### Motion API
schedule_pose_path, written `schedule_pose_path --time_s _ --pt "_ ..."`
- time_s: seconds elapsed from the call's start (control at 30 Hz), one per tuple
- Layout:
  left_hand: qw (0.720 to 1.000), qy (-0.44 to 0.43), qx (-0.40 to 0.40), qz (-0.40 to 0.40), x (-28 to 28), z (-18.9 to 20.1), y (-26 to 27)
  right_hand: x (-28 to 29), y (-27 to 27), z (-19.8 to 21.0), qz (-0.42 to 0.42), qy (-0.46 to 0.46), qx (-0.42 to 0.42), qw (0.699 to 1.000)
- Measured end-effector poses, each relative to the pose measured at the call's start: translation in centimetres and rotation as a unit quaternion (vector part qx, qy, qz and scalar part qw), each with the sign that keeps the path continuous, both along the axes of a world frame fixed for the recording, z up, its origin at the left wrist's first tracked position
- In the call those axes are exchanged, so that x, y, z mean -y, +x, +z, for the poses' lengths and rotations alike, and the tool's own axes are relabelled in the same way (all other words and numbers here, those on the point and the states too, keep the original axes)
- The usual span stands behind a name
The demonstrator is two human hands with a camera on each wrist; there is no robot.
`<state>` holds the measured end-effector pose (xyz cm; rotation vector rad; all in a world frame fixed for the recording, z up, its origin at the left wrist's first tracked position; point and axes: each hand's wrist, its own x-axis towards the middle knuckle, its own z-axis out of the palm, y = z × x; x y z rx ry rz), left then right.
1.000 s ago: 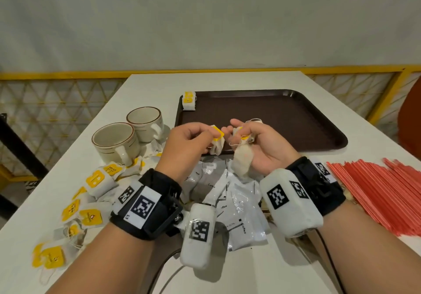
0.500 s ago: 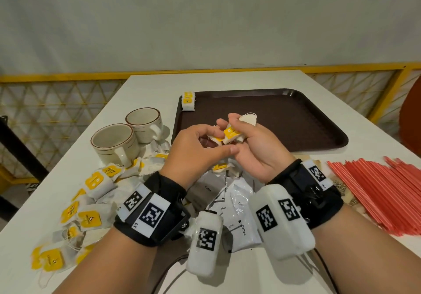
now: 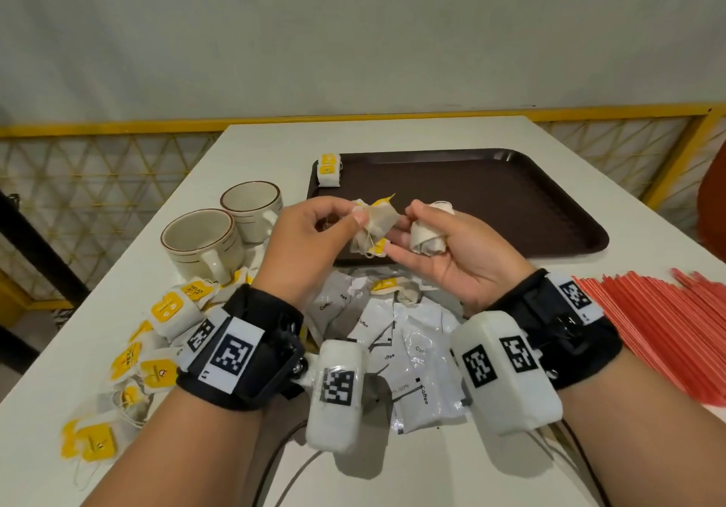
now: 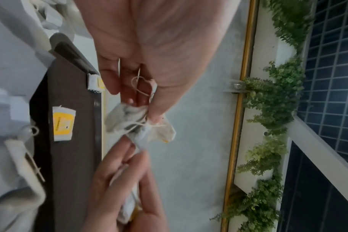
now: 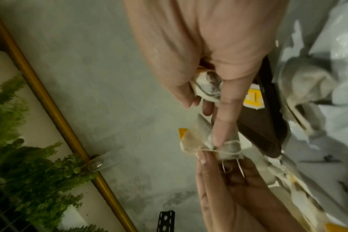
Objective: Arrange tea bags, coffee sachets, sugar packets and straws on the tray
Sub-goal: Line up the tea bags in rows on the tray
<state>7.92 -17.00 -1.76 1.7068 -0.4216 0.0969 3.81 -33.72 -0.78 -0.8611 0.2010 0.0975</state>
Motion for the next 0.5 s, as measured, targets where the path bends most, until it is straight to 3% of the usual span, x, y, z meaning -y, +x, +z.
schedule_pose_path --time_s 0.17,0.37,0.5 --pt "0.997 0.057 0.0 -0.053 -0.2 0.5 -0.5 1.3 -0.6 0.5 -0.035 -0.175 0.067 0.982" --pt "0.997 0.037 -0.002 -0.063 0.1 0.7 -0.9 1.1 -1.3 0.7 -0.001 -0.379 0.184 0.907" --pt "0.998 0.012 -0.015 -0.054 0.3 0.6 -1.0 0.9 -1.2 0.4 -0.041 -0.408 0.174 0.895"
